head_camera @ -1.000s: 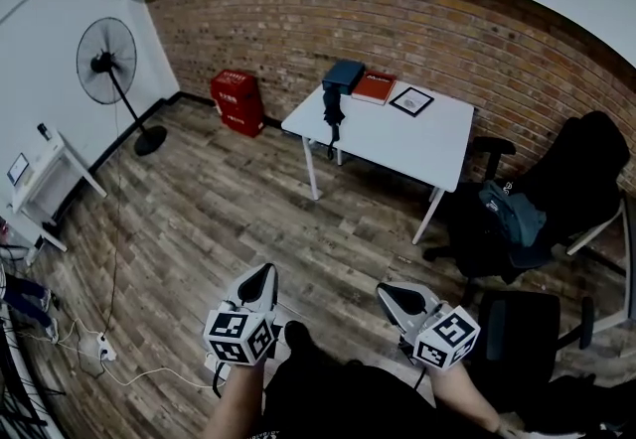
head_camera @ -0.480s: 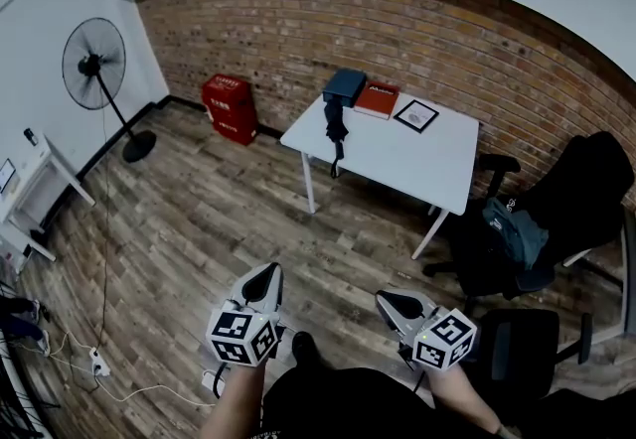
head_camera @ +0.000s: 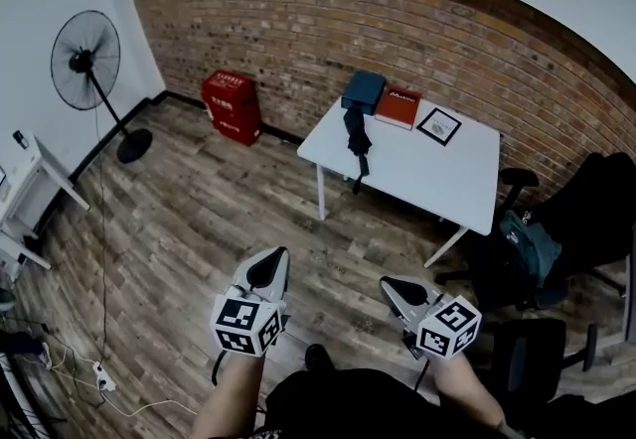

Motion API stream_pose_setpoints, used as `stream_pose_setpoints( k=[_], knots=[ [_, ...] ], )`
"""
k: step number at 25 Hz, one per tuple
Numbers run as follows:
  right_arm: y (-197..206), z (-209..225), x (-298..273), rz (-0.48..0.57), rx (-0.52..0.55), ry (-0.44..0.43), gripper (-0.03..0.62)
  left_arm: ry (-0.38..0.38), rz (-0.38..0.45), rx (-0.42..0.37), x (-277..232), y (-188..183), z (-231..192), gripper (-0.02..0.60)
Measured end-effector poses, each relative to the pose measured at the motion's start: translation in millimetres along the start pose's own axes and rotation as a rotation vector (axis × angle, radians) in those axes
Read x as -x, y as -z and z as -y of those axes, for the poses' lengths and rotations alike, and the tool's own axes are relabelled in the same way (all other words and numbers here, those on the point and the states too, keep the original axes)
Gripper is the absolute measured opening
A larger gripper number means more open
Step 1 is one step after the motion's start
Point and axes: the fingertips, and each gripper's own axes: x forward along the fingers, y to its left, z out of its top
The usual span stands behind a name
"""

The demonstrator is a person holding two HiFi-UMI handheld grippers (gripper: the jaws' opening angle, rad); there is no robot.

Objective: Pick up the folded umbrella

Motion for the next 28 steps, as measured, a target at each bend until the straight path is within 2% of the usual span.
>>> stream_pose_setpoints(
  k=[8, 14, 22, 28],
  knots=[
    [-7.2, 2.8, -56.1, -0.024, -0.013, 0.040, 0.002, 0.045, -0.052, 0.049, -17.8, 23.5, -56.2, 0.005],
    [0.1, 19.1, -84.3, -0.070, -0.045, 0.039, 0.002, 0.058, -0.075, 0.079, -41.0, 31.2, -74.5, 0.006],
    [-7.0, 78.5, -156.8, -0.087, -0.084, 0.000, 0.002, 0.058, -0.104, 0.083, -110.1, 28.6, -112.9, 0.006],
    [-44.4, 156.7, -232.8, -0.068, -0.105, -0.036, 0.002, 0.021, -0.091, 0.096, -202.1, -8.0, -170.0, 0.006]
  ],
)
